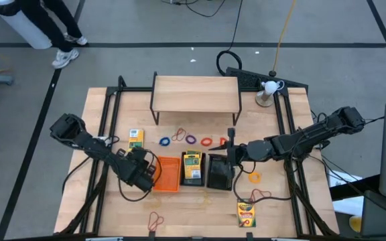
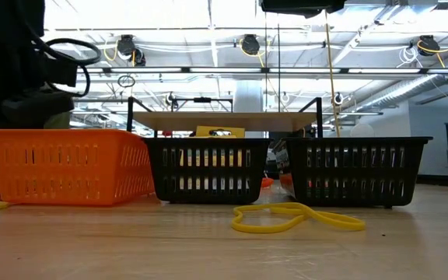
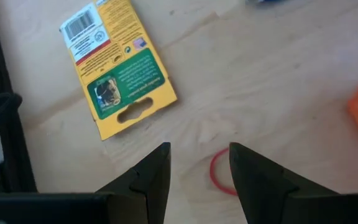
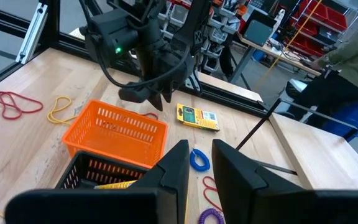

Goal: Pick & Place Office Desk Supplies
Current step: Put the crayon box into the left black bin, then adjust the crayon box

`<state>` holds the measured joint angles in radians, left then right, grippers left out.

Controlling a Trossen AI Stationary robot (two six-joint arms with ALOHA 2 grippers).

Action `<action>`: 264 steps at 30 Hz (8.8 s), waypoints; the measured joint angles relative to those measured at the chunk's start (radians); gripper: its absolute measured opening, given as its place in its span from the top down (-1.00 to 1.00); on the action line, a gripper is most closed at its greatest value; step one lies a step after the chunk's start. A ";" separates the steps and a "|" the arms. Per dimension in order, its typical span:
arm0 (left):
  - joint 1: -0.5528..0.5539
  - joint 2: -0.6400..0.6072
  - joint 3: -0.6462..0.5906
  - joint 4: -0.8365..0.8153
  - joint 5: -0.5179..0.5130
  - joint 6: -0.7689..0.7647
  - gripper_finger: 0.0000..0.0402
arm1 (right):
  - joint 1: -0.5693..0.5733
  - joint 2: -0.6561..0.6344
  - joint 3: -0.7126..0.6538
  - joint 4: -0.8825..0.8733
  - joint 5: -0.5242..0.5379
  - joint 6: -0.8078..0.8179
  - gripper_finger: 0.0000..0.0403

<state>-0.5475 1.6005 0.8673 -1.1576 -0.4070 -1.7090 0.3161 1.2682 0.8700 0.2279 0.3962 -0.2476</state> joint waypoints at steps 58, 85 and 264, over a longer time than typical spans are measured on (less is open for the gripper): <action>0.163 0.102 -0.144 0.071 -0.065 0.251 0.38 | 0.000 0.000 0.000 0.007 -0.005 0.103 0.71; 0.155 0.101 0.070 -0.177 -0.156 0.330 1.00 | 0.000 0.000 0.000 0.008 -0.005 0.086 0.71; -0.481 -0.177 0.514 0.352 -0.646 0.885 0.40 | 0.793 -0.013 -0.002 -0.600 0.362 1.215 0.71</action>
<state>-1.0284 1.4231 1.3815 -0.8061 -1.0529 -0.8243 1.1092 1.2549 0.8677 -0.3717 0.7584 0.9679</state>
